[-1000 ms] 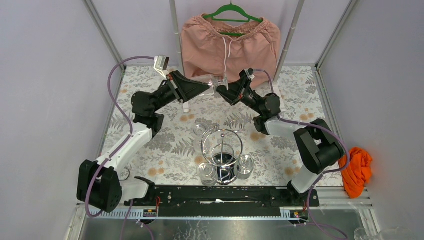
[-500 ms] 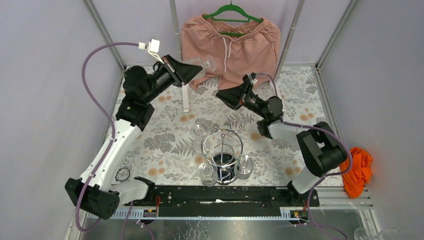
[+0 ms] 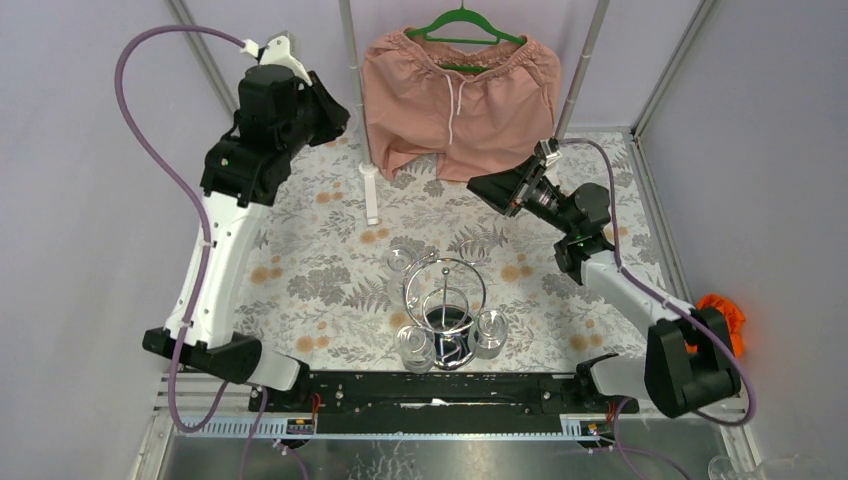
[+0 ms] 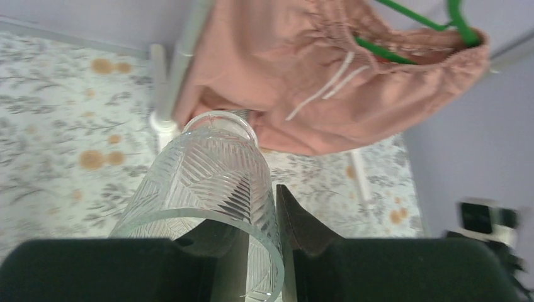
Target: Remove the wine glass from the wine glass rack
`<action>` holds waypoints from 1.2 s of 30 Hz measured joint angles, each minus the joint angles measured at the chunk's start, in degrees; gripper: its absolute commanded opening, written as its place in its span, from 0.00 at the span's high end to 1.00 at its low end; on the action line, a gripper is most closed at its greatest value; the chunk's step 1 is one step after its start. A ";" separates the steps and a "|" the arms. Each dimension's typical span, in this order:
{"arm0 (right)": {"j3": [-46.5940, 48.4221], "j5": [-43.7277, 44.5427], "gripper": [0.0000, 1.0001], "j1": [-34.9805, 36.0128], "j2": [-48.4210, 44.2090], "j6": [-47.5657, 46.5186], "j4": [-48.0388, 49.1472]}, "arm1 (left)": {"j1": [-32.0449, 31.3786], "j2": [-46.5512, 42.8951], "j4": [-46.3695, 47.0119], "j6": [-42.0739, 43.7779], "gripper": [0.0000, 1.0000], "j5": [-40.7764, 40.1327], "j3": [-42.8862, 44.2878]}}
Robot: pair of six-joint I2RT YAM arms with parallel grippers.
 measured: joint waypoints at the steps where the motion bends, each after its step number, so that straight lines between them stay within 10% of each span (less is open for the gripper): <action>1: 0.83 0.07 0.70 -0.26 -2.14 -2.97 -5.05 | 0.39 1.68 -2.54 0.72 1.00 -1.22 2.89; 21: 29.66 6.01 0.63 -1.97 -10.56 -40.89 -65.92 | 13.38 20.06 -23.19 6.40 1.00 4.39 11.50; 36: 31.80 14.25 0.60 -2.08 -13.40 -50.58 -79.62 | 17.05 32.30 -22.99 9.35 1.00 5.31 7.30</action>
